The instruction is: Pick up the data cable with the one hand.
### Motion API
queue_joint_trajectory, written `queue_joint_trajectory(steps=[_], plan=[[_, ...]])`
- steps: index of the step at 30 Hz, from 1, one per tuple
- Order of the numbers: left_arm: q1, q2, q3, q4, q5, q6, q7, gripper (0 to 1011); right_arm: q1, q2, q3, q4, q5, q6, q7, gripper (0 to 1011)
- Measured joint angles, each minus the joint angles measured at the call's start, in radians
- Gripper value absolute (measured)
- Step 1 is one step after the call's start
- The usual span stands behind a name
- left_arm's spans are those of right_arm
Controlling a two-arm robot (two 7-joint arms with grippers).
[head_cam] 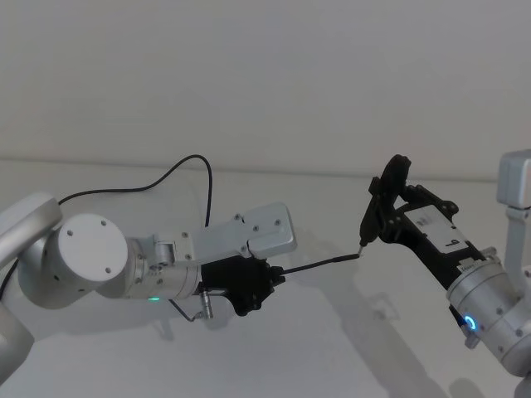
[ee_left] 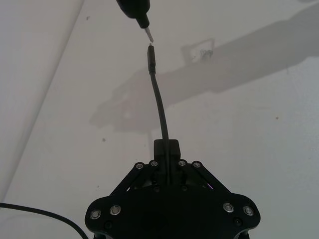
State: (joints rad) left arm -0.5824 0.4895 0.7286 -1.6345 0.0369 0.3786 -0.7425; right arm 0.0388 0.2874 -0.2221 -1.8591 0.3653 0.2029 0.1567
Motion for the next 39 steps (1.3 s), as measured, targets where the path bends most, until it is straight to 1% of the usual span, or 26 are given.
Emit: queue_joint_trajectory(steps=[9, 27, 39], plan=[[0.0, 0.001, -0.001, -0.001, -0.001, 0.0, 0.0, 48, 0.012, -0.008, -0.002, 0.021, -0.007, 0.005, 0.01, 268], [0.0, 0.001, -0.001, -0.001, -0.001, 0.0, 0.0, 48, 0.027, -0.024, 0.009, 0.059, -0.015, 0.006, 0.013, 268], [0.0, 0.001, -0.001, -0.001, -0.001, 0.0, 0.0, 48, 0.04, -0.029, 0.009, 0.077, -0.015, 0.002, 0.019, 268]])
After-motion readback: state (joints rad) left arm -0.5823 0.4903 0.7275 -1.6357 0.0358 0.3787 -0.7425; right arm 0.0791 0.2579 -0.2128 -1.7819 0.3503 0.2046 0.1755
